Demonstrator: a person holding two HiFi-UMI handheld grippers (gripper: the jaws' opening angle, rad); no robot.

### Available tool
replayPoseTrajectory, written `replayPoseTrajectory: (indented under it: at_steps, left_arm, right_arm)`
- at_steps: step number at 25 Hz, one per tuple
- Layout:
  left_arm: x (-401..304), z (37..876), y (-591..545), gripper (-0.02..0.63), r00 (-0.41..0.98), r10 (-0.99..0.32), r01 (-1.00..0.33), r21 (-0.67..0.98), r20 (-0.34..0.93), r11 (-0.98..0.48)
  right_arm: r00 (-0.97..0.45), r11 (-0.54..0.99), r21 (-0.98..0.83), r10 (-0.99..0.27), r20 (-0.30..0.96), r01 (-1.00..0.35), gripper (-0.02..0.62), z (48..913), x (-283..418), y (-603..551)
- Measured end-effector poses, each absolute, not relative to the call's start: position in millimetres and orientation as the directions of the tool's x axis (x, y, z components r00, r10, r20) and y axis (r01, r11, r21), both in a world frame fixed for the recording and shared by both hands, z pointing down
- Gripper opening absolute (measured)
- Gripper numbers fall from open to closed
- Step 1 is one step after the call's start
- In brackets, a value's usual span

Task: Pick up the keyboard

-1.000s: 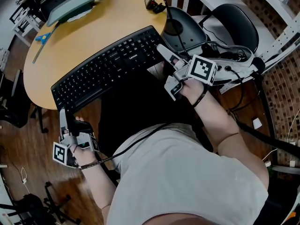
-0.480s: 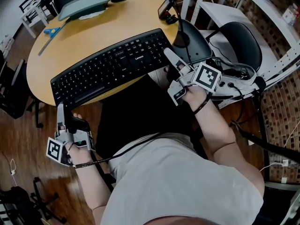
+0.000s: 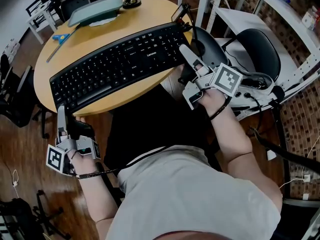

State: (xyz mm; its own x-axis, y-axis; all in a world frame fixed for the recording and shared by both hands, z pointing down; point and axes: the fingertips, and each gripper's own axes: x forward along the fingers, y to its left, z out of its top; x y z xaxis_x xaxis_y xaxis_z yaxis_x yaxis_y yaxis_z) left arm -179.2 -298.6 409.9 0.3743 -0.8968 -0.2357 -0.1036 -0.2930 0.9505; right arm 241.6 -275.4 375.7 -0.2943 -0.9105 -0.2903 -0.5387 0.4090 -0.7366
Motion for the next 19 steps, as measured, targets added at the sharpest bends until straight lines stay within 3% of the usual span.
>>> replayPoseTrajectory:
  at_steps: [11, 19]
  left_arm:
    - [-175.0, 376.2, -291.2, 0.146, 0.367, -0.896, -0.105, 0.945, -0.251, -0.308]
    - [-176.8, 411.2, -292.2, 0.146, 0.353, -0.903, -0.115, 0.947, -0.244, -0.301]
  right_arm:
    - [-0.305, 0.420, -0.737, -0.905, -0.297, -0.529, 0.137, 341.8, 244.1, -272.0]
    - [-0.310, 0.426, -0.732, -0.902, -0.300, -0.531, 0.137, 375.5, 245.3, -275.3]
